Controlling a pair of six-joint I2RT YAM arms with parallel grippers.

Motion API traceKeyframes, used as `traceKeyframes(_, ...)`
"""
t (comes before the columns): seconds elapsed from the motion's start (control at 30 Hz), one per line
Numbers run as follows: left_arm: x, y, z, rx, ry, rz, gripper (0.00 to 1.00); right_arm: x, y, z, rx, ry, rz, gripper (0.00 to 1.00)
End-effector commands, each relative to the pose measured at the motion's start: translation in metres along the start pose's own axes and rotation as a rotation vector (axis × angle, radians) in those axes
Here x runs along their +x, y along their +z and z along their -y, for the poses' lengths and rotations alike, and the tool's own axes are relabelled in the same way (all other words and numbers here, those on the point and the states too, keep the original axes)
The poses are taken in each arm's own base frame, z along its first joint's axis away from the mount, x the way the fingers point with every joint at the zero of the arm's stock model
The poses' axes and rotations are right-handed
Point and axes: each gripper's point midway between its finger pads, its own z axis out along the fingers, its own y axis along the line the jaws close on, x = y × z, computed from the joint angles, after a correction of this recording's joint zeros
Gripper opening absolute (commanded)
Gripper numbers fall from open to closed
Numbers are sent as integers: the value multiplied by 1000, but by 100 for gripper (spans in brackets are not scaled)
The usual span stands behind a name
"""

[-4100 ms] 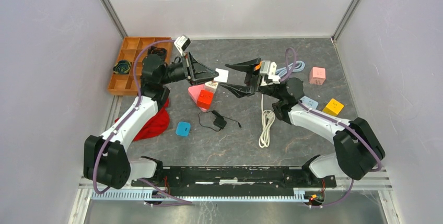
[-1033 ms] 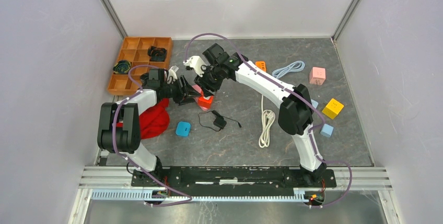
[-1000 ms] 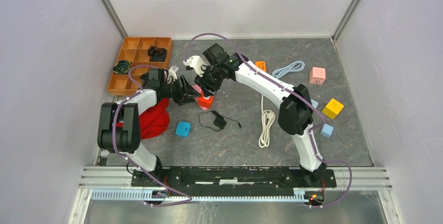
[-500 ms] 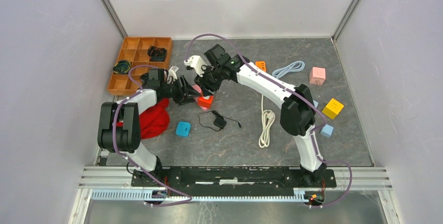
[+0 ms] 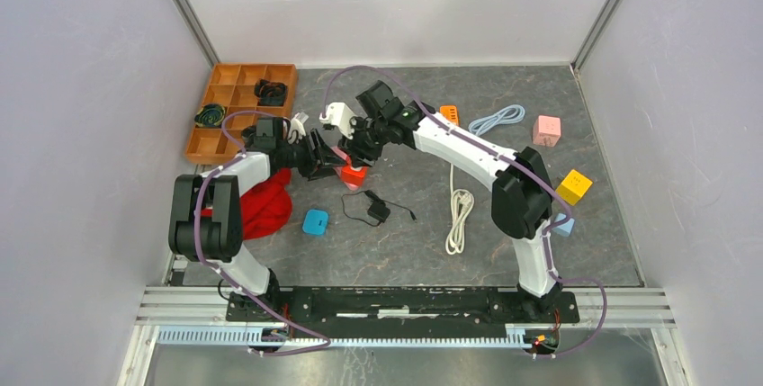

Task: Insert the plug
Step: Insert the plug into the socket.

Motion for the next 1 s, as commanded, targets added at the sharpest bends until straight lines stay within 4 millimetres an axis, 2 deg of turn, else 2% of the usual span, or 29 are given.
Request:
traceKeyframes(0.0, 5, 7, -23, -82, 32, -18, 61, 1, -1, 19, 32, -16, 18, 18)
traceKeyframes(0.27, 7, 7, -25, -89, 32, -22, 61, 2, -8, 21, 42, -22, -1, 18)
traceKeyframes(0.6, 6, 6, -24, -85, 33, -22, 61, -5, -5, 1, -62, 24, 41, 18)
traceKeyframes(0.97, 8, 6, -23, -81, 32, -26, 61, -5, 5, 5, -60, 22, 39, 18)
